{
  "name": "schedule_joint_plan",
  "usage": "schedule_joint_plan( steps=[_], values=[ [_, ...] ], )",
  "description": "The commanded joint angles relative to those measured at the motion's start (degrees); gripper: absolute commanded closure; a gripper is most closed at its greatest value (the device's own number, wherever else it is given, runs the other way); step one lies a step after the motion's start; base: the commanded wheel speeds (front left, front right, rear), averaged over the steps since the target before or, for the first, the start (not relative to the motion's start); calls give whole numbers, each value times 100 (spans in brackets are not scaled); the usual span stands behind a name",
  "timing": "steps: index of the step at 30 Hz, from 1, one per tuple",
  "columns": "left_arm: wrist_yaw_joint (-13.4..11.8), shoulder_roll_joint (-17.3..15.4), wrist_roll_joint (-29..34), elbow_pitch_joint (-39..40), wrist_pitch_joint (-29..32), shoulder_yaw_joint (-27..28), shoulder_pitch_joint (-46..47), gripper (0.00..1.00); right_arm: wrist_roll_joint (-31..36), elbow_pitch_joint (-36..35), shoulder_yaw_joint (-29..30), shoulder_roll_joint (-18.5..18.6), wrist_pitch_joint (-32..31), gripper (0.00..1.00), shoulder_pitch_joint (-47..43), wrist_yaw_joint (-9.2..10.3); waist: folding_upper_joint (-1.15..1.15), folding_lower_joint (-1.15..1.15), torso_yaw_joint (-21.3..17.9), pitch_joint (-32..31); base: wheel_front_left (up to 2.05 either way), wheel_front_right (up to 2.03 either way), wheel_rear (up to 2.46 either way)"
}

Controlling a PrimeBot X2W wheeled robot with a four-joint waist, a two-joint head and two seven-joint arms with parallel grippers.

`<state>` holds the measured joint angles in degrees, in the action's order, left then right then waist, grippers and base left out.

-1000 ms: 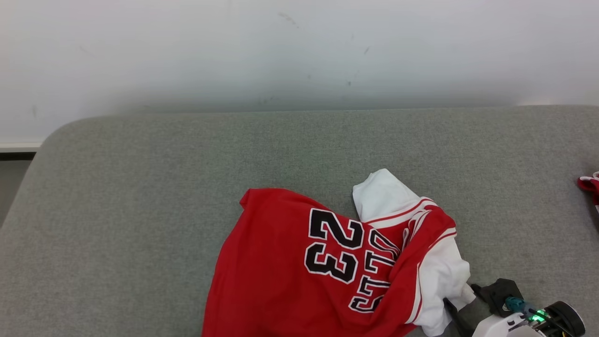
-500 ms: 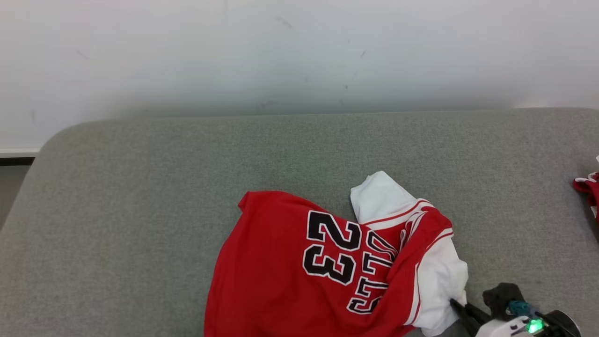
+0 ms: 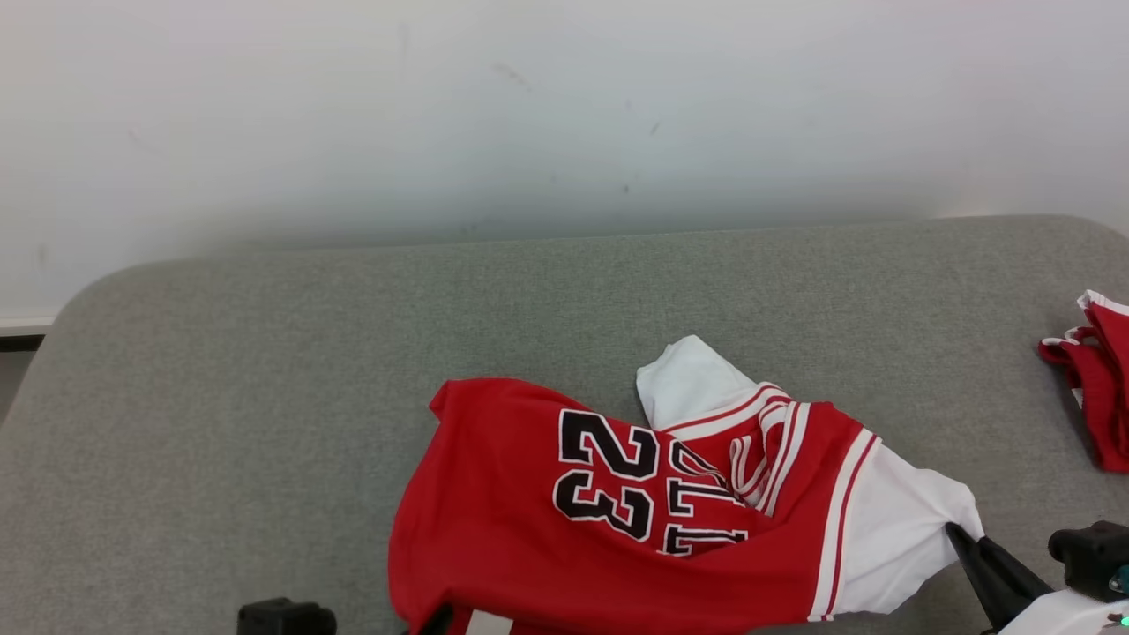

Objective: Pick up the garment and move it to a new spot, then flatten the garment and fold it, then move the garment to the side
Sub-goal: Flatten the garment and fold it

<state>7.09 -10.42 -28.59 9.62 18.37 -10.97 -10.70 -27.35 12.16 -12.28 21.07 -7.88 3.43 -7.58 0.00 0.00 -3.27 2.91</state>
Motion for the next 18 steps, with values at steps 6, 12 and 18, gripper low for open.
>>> schedule_joint_plan(
  steps=[6, 12, 18],
  values=[
    [-21, 27, -364, 589, 103, 118, -135, 100, -189, -810, 502, -107, -277, 100, -337, 19, 0, 0, -156, -97, 0, 0, 0],
    [-96, 93, -608, 1020, 68, 256, -235, 100, -380, -1443, 913, -189, -530, 100, -601, 19, 0, 0, -279, -235, 0, 0, 0],
    [-87, 161, -876, 1671, 8, 346, -234, 100, -785, -2279, 1501, -394, -612, 100, -741, 18, 0, 0, -378, -323, 0, 0, 0]
  ],
)
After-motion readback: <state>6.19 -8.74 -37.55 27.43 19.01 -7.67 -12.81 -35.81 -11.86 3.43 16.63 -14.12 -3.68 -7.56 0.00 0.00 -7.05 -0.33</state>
